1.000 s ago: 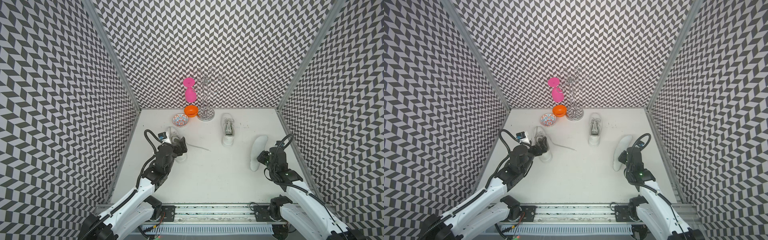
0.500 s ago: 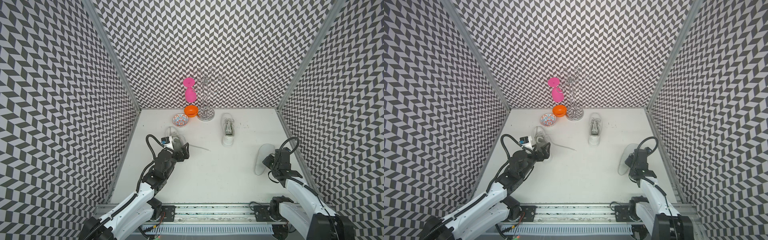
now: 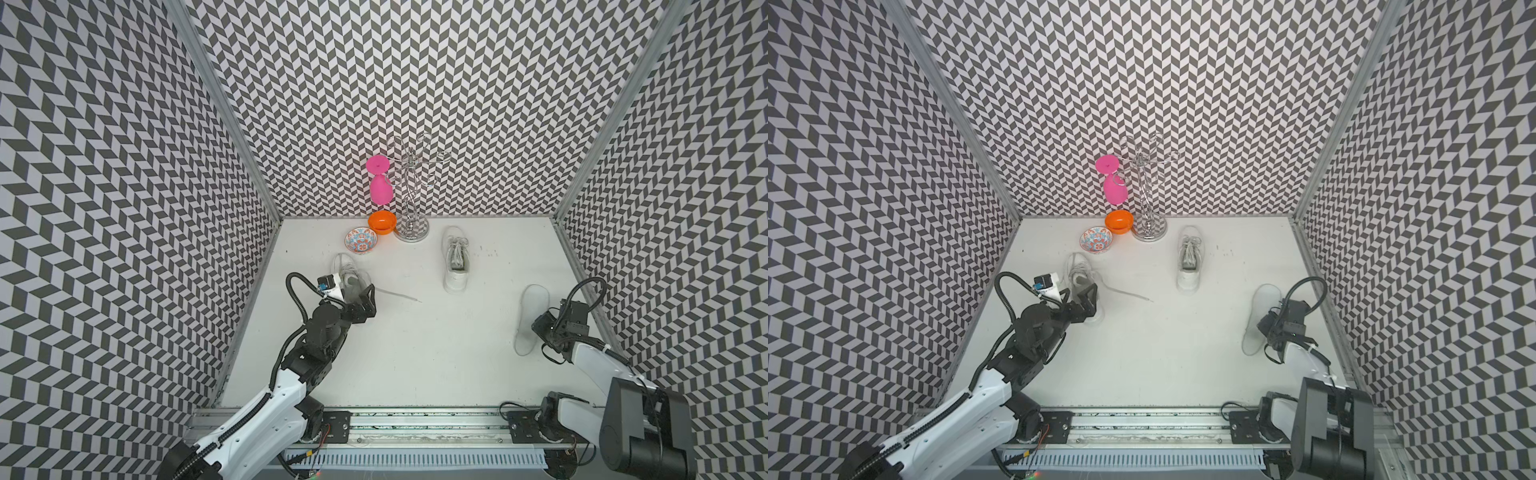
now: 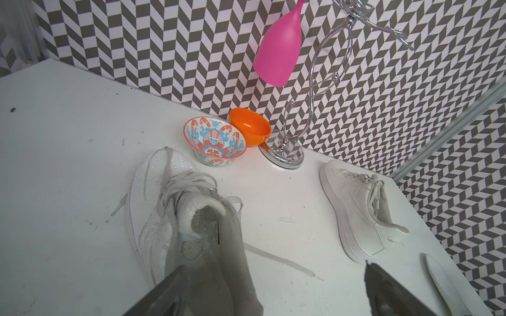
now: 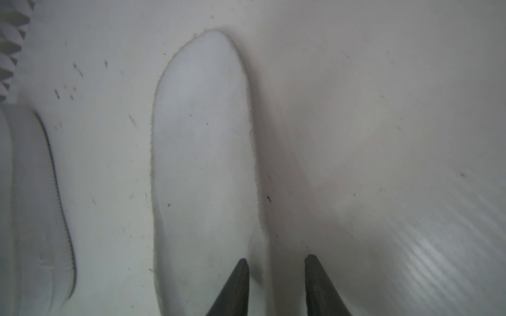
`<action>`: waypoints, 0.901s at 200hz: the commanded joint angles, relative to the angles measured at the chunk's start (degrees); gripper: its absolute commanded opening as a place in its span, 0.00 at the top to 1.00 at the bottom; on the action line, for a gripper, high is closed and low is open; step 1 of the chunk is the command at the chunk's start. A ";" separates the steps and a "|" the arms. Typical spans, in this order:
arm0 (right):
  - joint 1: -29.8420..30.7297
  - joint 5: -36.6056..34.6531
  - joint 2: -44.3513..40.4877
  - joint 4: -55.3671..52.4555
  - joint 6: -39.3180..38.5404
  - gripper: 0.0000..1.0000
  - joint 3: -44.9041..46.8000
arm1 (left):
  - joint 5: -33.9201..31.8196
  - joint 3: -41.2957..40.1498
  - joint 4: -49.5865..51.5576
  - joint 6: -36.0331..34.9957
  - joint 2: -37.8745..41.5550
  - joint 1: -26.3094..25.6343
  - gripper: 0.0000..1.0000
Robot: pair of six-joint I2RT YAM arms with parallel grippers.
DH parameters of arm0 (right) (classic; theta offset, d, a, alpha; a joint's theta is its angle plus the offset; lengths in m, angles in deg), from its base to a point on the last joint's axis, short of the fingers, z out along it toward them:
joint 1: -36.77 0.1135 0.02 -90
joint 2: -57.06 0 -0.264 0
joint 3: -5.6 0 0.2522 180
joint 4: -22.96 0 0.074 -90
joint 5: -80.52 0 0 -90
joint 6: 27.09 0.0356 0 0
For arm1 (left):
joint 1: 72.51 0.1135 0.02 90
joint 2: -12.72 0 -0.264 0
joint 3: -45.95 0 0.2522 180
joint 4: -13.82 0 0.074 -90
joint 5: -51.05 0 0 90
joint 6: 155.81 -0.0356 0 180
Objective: Remove the insole from the shoe
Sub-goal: Place the insole at the center of the board, then move the shoe to the center of the board.
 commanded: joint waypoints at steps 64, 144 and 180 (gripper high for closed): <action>-0.22 -5.52 -24.13 -7.04 -2.07 0.12 -5.48 | -4.55 0.93 4.72 9.39 0.48 0.52 0.00; 13.73 2.22 -18.56 -6.20 -6.01 0.12 -16.19 | 3.80 14.80 0.87 3.40 -13.67 -10.44 0.00; 21.39 1.69 -9.44 -0.21 -5.39 0.12 -18.47 | 6.16 29.26 5.61 1.86 -32.78 -13.55 0.01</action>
